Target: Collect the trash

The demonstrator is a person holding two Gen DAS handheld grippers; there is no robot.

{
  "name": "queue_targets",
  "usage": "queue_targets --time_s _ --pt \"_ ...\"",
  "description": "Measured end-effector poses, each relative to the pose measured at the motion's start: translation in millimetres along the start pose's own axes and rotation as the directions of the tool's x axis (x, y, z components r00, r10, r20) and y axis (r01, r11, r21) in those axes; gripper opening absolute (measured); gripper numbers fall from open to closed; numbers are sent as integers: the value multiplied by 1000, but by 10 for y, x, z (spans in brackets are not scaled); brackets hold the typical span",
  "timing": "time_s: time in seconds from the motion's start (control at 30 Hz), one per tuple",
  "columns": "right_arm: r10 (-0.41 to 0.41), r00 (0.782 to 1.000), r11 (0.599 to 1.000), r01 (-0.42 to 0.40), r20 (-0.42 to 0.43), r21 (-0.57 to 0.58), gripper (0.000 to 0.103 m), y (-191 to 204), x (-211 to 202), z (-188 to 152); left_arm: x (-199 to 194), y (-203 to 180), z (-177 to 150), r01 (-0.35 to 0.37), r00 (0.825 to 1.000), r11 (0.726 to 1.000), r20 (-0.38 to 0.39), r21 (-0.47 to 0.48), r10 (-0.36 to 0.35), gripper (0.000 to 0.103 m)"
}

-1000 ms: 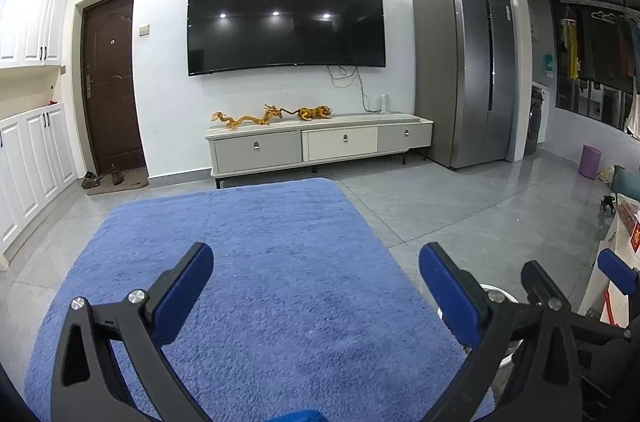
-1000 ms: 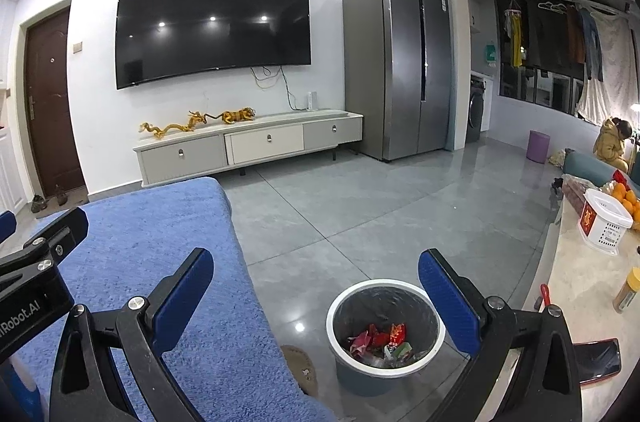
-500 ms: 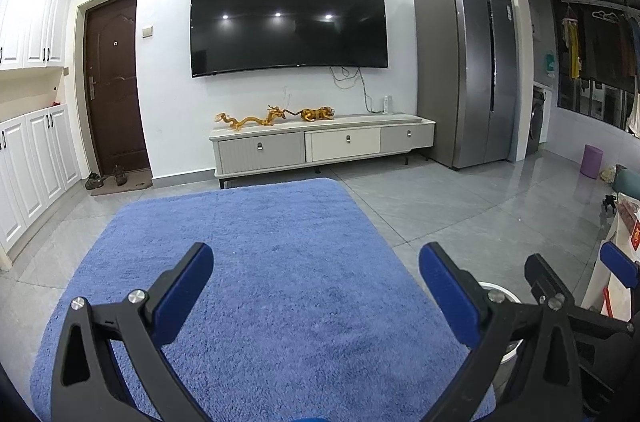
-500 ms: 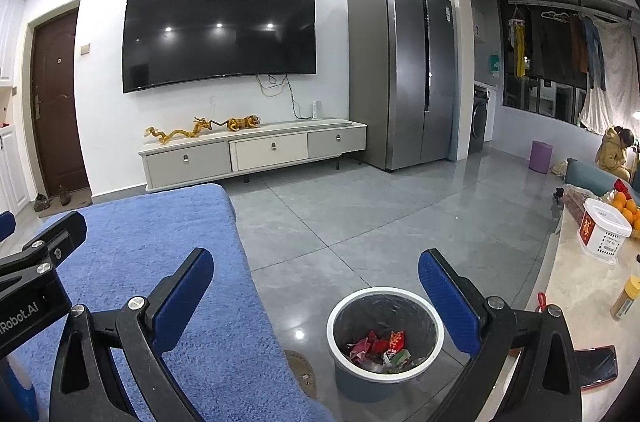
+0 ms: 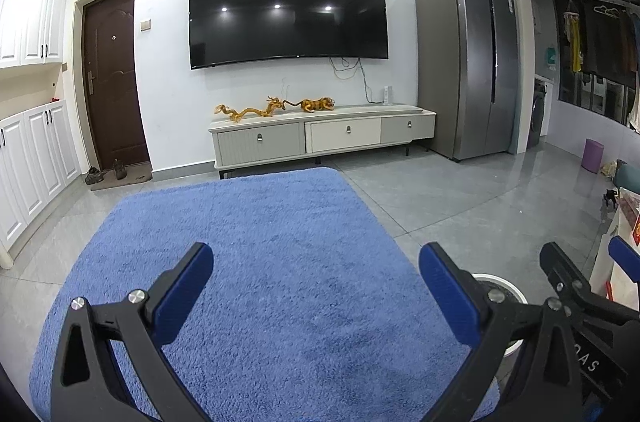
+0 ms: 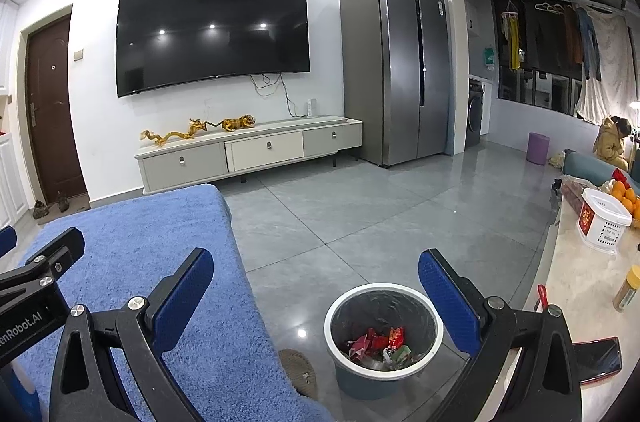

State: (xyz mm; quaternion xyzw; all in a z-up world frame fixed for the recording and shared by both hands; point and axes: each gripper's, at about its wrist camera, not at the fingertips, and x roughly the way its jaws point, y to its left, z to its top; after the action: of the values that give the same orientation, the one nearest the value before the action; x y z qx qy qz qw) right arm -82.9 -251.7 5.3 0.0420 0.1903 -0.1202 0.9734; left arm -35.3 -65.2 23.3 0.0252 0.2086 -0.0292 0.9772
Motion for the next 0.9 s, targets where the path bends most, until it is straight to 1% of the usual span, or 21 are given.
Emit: queue_targets --time_s 0.37,0.9 --pt "-14 1000 1000 14 8 13 103 -2 -9 -54 -10 1 -9 -1 1000 1000 2 3 1 103" --pt "-20 1000 1000 20 11 18 103 4 -52 -46 -7 5 -33 -4 1000 1000 -1 1 4 103"
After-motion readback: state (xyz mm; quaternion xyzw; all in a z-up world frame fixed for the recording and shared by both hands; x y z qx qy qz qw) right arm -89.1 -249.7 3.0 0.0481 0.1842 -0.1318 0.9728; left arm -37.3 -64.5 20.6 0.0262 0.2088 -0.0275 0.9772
